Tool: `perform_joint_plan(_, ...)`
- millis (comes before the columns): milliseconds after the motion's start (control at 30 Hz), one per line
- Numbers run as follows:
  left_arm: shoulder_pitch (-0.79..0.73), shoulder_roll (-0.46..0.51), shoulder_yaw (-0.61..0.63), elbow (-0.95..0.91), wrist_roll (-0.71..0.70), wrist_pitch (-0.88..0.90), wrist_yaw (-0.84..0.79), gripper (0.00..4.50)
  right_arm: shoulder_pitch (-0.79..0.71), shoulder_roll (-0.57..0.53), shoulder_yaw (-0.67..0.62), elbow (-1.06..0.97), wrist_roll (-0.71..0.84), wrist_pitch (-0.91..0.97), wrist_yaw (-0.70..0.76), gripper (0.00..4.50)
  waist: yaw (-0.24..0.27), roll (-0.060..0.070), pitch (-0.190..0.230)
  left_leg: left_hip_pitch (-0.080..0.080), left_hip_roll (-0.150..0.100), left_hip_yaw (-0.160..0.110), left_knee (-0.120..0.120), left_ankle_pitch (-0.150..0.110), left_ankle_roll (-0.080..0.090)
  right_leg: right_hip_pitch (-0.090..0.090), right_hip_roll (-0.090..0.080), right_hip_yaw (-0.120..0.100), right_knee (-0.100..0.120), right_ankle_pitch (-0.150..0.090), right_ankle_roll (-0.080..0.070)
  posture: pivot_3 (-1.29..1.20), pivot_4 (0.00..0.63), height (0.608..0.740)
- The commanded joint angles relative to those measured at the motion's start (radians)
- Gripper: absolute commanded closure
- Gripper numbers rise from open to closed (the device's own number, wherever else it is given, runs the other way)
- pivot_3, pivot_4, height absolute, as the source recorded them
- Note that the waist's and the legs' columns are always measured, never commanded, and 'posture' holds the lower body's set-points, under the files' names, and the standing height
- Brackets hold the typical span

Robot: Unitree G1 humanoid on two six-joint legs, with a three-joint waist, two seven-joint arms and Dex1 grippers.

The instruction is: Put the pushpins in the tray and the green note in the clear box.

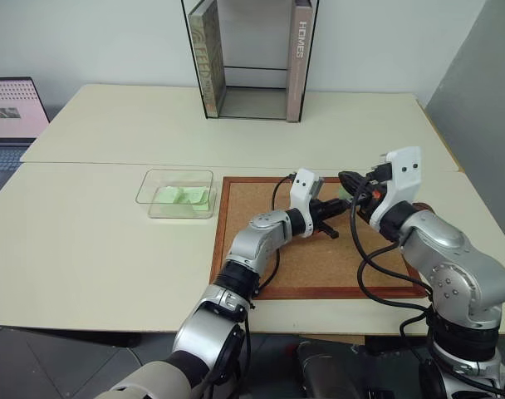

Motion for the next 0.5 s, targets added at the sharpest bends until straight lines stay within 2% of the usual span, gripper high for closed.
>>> perform_joint_plan(33,-0.043,-0.037,-0.007,0.009,0.021,-0.018,0.012,4.47,-0.018,-0.043,-0.083,-0.097,0.039,0.050,-0.016,4.50,0.000,0.000,0.000,0.000,0.000,0.000,0.000,0.000,0.000,0.000,0.000,0.000,0.000,0.000,0.000,0.00,0.150,0.740)
perform_joint_plan(133,-0.042,-0.022,-0.016,0.008,0.045,-0.025,0.017,4.47,0.009,-0.092,-0.150,-0.105,0.033,0.071,-0.021,4.50,0.001,0.000,0.000,0.000,0.000,0.000,0.000,0.000,0.000,0.000,0.000,0.000,0.000,0.000,0.000,0.00,0.150,0.740)
perform_joint_plan(300,-0.006,0.030,-0.040,-0.074,0.089,-0.030,0.013,4.47,0.147,-0.194,-0.265,-0.058,0.016,0.082,0.013,4.50,0.004,0.000,0.000,-0.001,-0.001,-0.001,0.000,0.000,0.000,0.000,0.000,-0.001,0.000,0.000,0.000,0.00,0.150,0.740)
perform_joint_plan(500,0.042,0.076,-0.047,-0.192,0.099,-0.001,0.012,4.47,0.270,-0.256,-0.262,0.075,-0.041,-0.002,0.059,4.50,0.001,0.001,0.000,0.000,-0.001,0.000,0.000,0.000,0.000,0.000,0.000,0.000,0.001,0.000,0.000,0.00,0.150,0.740)
